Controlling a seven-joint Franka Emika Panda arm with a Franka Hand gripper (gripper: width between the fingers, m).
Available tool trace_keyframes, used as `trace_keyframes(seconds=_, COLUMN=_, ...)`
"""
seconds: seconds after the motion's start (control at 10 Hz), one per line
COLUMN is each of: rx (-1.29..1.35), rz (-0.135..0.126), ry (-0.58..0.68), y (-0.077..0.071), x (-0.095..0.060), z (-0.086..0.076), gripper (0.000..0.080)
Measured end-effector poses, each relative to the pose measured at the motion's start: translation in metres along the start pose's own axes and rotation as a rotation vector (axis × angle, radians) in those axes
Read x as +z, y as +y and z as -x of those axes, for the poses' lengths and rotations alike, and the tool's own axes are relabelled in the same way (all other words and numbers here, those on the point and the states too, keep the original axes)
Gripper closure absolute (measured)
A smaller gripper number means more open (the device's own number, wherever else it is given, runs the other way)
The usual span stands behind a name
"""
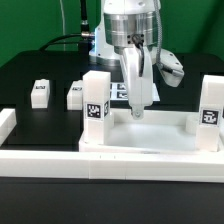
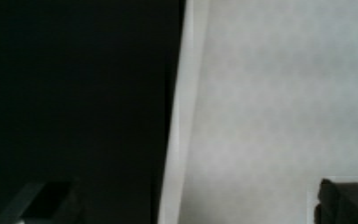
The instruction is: Assemble desk
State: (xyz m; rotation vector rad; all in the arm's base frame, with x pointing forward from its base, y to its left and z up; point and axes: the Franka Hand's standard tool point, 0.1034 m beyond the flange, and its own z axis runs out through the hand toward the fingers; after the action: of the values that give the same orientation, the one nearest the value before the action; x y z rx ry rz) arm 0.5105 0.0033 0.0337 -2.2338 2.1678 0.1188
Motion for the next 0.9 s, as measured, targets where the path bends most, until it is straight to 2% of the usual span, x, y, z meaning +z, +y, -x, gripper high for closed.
trace_keyframes(seconds=0.4, rx=0.002, rz=0.033, ry=0.008, y=0.009, x=0.017, z=-0.004, gripper=0.0150)
trace_keyframes(seconds=0.7, rx=0.002, rz=0.044, ry=0.010, y=0.012, x=0.022, z=-0.005, gripper=0.0150)
trace_keyframes(seconds=0.9, rx=0.002, rz=0.044, ry=0.010, y=0.012, x=0.023, z=-0.005, gripper=0.0410)
